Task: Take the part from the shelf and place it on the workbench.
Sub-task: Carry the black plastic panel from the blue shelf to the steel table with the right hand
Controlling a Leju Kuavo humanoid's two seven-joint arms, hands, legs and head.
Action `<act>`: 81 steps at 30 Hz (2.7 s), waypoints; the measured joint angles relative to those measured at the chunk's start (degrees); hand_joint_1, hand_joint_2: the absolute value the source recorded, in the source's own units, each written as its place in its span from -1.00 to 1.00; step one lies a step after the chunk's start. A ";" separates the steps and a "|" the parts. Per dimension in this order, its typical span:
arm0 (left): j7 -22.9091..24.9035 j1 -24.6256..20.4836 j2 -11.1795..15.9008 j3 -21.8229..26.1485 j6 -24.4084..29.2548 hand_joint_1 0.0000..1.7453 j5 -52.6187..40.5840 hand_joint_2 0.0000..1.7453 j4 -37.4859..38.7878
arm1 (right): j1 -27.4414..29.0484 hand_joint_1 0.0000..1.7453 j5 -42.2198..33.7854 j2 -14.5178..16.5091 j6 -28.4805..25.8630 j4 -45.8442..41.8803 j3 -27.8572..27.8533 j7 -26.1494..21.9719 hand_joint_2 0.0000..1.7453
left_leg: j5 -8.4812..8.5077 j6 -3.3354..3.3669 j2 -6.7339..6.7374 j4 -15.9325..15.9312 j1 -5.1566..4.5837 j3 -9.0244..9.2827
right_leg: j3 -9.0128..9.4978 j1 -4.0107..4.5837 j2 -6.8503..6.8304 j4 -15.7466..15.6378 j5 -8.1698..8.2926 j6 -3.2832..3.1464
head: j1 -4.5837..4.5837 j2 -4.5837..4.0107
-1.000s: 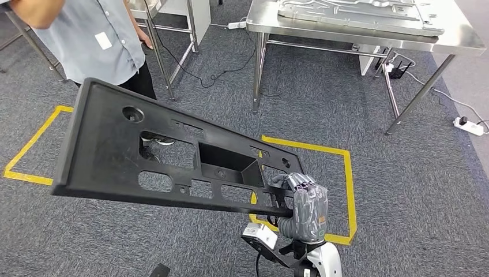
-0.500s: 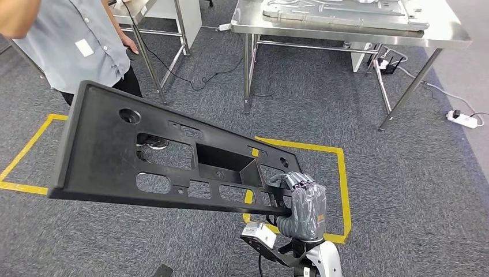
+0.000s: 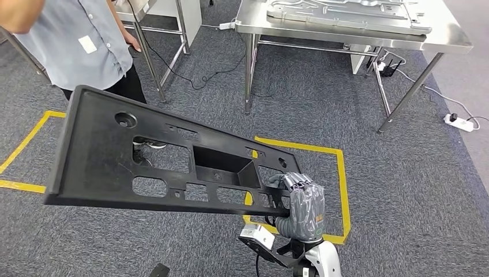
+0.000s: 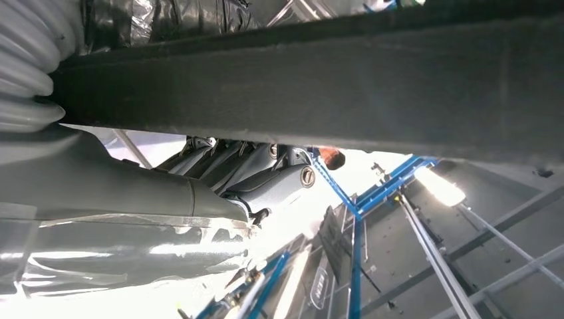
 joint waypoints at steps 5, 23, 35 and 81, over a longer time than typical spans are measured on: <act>-0.06 -0.10 0.00 -0.01 -0.31 -1.00 -0.10 1.00 0.01 | -0.12 1.00 -1.04 0.04 0.49 0.11 0.11 -0.34 1.00 | -0.62 -1.66 0.05 0.27 -0.13 0.10 | 1.81 0.41 0.16 -4.01 0.80 -1.57 | -0.05 0.01; 0.02 -0.28 0.01 -0.02 -0.41 -1.00 -0.17 1.00 0.00 | -0.73 1.00 -1.19 -0.03 0.45 0.24 0.31 -0.63 1.00 | 0.51 0.19 -1.13 -0.14 0.30 -0.49 | -0.84 0.37 1.61 1.27 -2.20 -0.35 | 0.07 0.00; -0.01 -0.27 -0.10 -0.02 -0.42 -1.00 -0.16 1.00 0.01 | -0.52 1.00 -0.55 -0.46 0.47 0.19 0.33 -0.44 1.00 | -0.53 -1.44 2.68 0.29 -0.27 0.09 | 1.16 1.15 -1.39 -4.00 1.39 -1.81 | 0.08 0.00; -0.71 -0.44 -0.19 -0.33 -2.56 -1.00 -1.16 1.00 0.01 | -1.47 1.00 3.18 -0.40 -0.38 2.04 1.80 -0.67 1.00 | -0.24 -0.84 -0.25 0.95 -0.32 -0.96 | 1.73 0.47 0.77 -3.52 0.51 -0.78 | -0.04 0.01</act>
